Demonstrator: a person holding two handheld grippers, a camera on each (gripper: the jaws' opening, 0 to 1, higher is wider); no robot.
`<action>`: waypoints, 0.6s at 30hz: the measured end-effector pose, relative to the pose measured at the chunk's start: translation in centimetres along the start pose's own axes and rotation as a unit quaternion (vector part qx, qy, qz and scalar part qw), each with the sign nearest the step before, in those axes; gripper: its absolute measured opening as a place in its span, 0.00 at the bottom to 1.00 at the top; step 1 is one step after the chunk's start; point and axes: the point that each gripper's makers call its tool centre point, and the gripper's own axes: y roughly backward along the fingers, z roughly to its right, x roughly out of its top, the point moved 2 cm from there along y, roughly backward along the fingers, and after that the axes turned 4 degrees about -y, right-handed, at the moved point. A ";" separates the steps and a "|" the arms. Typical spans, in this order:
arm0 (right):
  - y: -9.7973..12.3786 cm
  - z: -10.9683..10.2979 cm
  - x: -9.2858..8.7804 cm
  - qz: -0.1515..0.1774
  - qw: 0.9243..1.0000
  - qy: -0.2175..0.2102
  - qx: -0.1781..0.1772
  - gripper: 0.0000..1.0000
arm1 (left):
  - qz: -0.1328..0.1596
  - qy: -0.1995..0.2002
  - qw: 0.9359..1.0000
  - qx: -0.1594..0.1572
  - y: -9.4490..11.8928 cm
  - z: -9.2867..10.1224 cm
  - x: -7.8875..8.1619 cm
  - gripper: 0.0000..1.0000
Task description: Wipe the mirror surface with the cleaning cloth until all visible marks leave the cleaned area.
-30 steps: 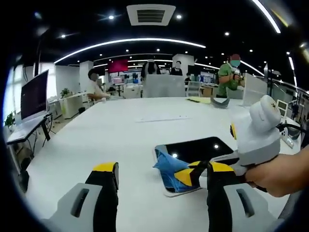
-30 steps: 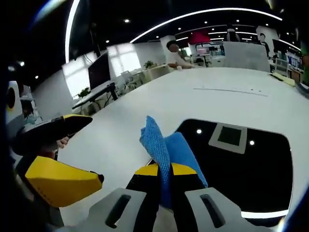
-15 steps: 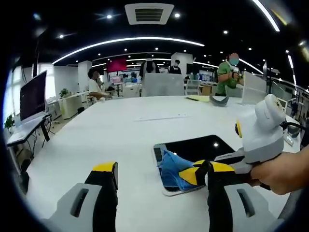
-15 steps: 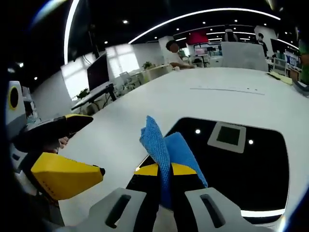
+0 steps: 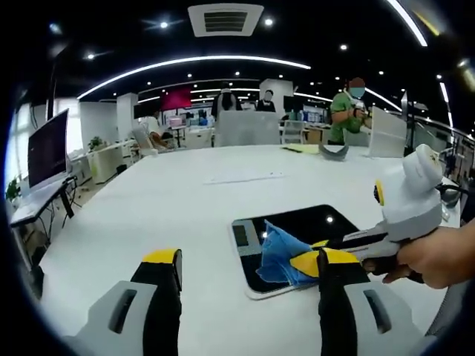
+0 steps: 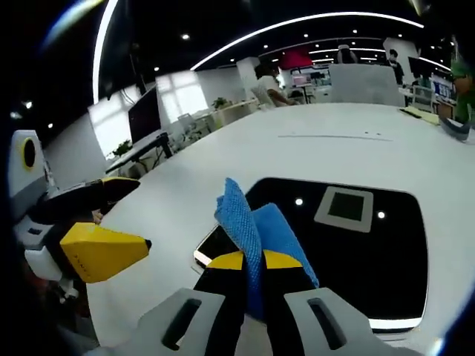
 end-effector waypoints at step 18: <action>-0.1 0.9 -0.1 0.006 1.000 -0.004 -0.004 0.03 | -0.006 -0.003 1.000 -0.012 -0.1 0.5 -0.2 0.75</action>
